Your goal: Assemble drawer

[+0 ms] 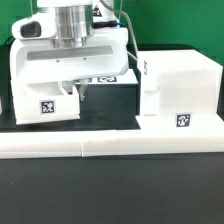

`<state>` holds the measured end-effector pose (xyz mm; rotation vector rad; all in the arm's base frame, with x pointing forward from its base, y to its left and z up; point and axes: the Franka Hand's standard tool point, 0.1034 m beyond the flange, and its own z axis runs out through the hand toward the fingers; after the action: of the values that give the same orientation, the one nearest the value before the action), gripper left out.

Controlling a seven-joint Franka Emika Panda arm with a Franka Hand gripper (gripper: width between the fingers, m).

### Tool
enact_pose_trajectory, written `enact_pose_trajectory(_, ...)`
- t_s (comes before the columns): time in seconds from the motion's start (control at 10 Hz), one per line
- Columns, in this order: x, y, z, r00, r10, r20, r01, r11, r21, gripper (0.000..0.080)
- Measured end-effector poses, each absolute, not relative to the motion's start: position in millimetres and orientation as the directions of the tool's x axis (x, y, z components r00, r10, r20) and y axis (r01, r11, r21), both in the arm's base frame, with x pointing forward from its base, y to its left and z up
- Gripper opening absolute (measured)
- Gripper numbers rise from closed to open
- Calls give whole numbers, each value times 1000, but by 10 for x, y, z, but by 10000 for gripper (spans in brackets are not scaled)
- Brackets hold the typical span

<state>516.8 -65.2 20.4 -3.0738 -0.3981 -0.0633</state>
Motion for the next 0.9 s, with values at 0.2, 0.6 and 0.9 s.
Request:
enact_pose_trajectory(0.2,5163,-651,198,963,266,45,267,-963,-36,41)
enact_pose_trajectory(0.6,5196,-663,193,817,575,40,574,-818,15,41)
enact_pose_trajectory(0.9,5264,-568,220,715,699,26,698,-715,31,42)
